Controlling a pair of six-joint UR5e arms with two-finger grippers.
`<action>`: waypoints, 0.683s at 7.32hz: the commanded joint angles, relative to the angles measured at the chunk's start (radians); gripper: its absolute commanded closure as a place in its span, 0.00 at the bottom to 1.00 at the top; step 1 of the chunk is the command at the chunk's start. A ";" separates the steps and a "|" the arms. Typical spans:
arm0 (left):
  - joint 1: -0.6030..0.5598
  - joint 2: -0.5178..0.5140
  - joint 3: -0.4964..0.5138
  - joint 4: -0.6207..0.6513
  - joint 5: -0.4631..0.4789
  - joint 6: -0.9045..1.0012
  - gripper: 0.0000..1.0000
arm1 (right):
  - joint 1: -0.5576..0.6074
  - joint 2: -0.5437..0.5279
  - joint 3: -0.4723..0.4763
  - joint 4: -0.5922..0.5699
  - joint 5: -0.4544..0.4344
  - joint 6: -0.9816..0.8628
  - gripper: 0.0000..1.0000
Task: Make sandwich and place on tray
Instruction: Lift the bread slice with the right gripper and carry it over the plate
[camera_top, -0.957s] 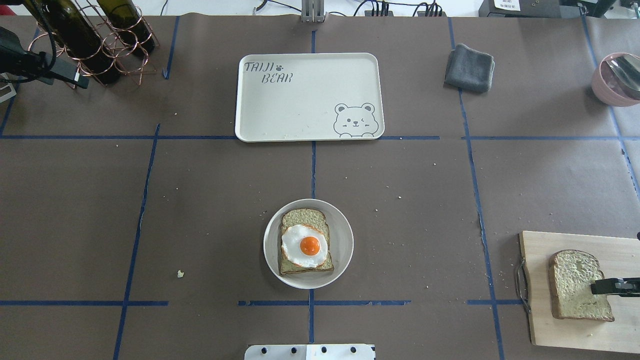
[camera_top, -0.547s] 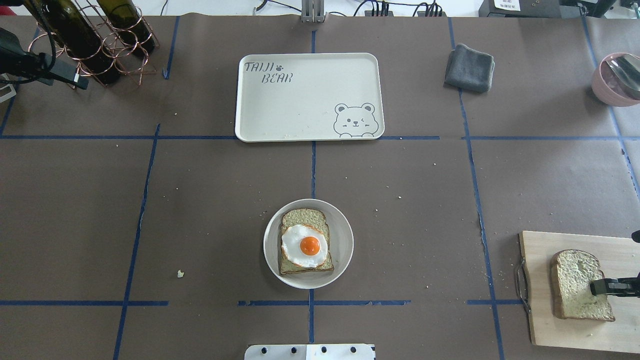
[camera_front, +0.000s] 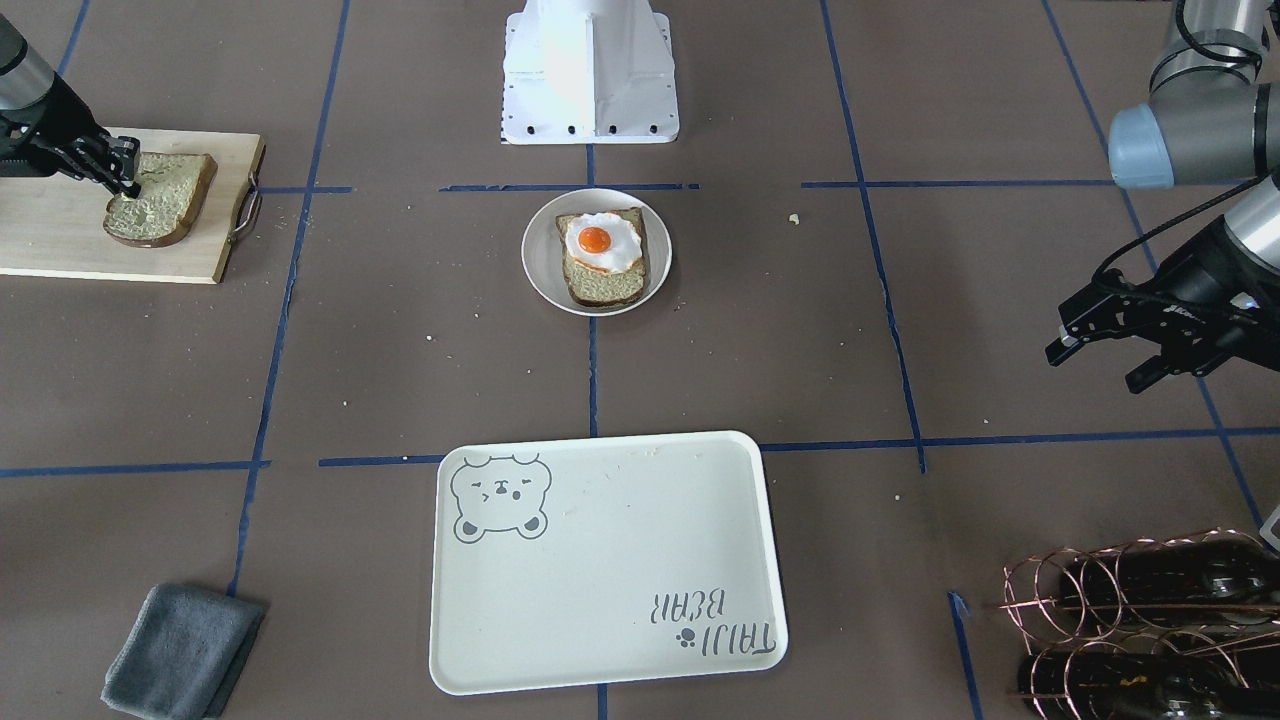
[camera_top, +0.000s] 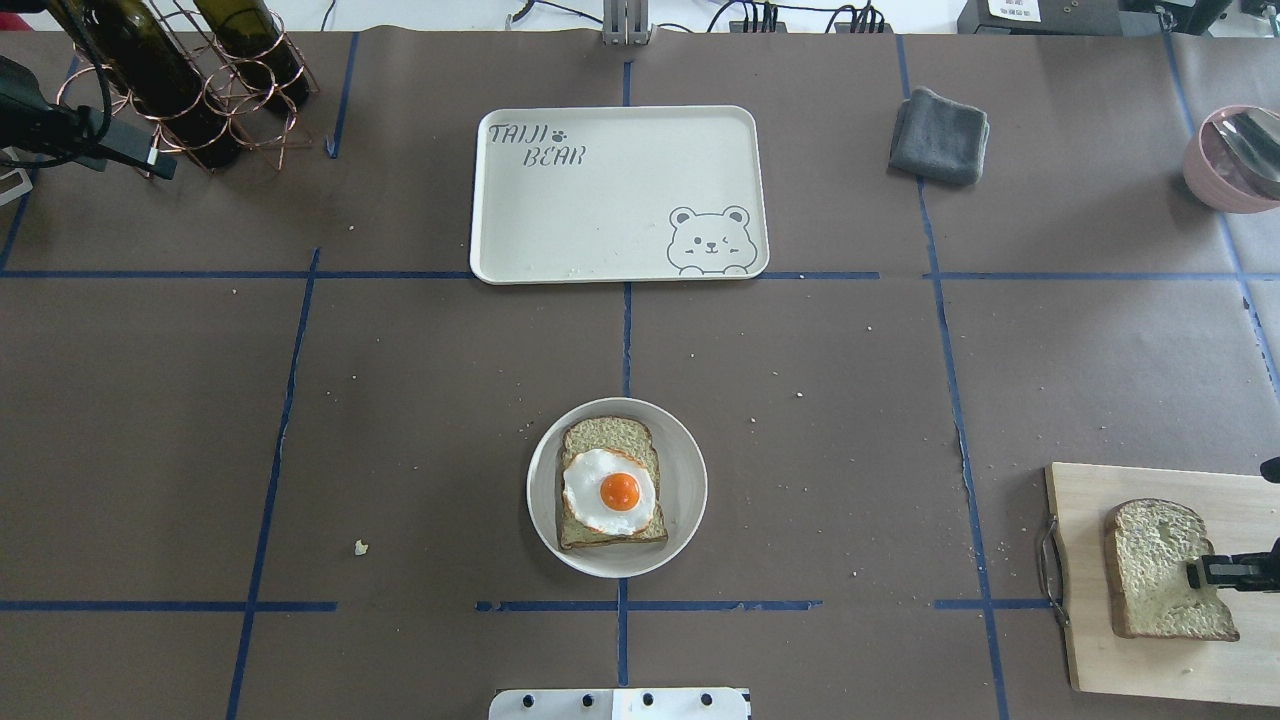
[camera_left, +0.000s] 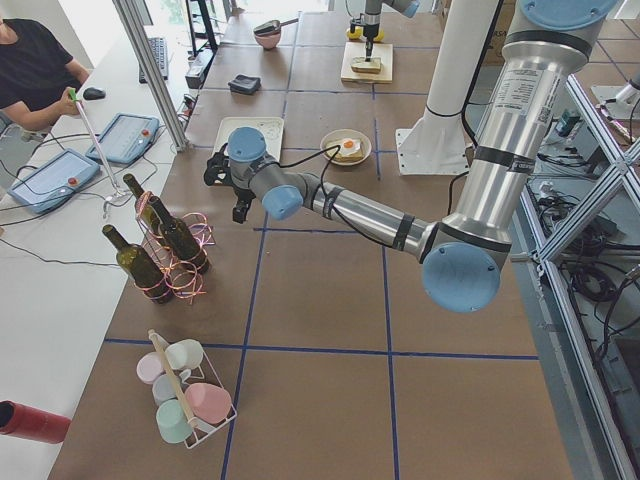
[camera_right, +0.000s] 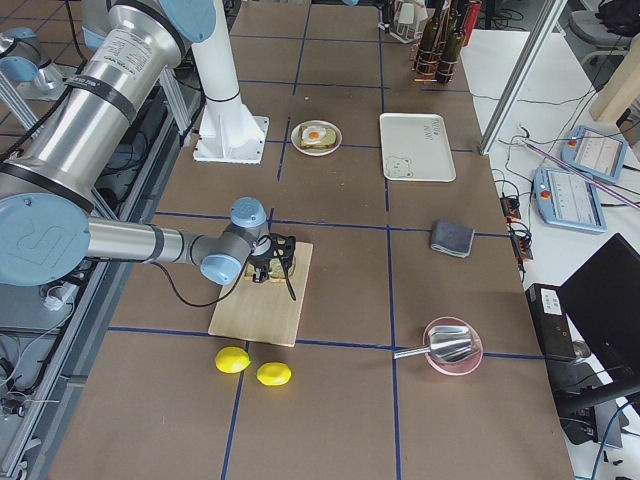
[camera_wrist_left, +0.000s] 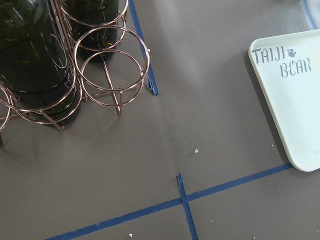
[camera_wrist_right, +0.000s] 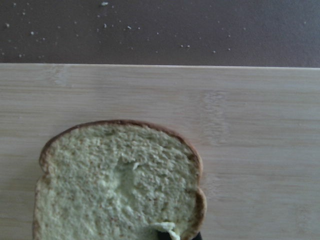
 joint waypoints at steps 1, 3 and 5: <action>-0.001 0.001 0.000 0.000 0.000 0.000 0.00 | 0.010 -0.008 0.049 0.000 0.006 -0.004 1.00; -0.001 0.001 -0.001 0.000 0.000 -0.002 0.00 | 0.097 0.001 0.119 0.002 0.058 -0.014 1.00; 0.000 0.001 0.003 0.000 0.000 -0.006 0.00 | 0.261 0.117 0.129 0.002 0.245 -0.014 1.00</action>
